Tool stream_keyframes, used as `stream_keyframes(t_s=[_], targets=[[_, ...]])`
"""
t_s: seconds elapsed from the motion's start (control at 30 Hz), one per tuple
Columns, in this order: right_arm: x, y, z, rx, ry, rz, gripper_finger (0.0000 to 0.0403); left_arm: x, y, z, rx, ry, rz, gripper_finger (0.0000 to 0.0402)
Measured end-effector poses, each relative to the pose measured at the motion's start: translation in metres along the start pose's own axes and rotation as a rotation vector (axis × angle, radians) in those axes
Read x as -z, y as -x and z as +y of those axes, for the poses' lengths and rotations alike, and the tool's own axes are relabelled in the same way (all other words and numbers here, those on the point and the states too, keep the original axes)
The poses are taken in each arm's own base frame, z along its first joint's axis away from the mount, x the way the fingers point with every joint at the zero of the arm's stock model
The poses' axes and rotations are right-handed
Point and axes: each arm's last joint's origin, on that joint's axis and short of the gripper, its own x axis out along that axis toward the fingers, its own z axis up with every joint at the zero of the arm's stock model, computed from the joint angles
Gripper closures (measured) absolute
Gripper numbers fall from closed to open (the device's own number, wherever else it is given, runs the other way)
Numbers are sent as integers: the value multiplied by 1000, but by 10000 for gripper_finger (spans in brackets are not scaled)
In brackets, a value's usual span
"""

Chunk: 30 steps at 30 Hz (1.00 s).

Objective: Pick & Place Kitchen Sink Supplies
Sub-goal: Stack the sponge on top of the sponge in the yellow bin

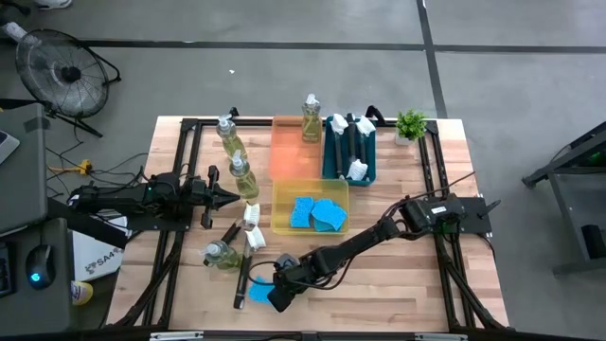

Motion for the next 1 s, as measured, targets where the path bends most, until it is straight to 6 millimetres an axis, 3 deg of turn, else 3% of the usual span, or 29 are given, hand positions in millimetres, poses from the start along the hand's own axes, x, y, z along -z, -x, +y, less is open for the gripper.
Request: stream_keyframes(t_s=[0.57, 0.87, 1.0], targets=[[-3, 0, -1, 9, -5, -14, 397, 0, 0, 0, 0, 0, 0, 401], [-3, 2, 0, 8, -20, -24, 401, 0, 0, 0, 0, 0, 0, 401], [-4, 13, 5, -1, -32, -45, 402, 0, 0, 0, 0, 0, 0, 401]])
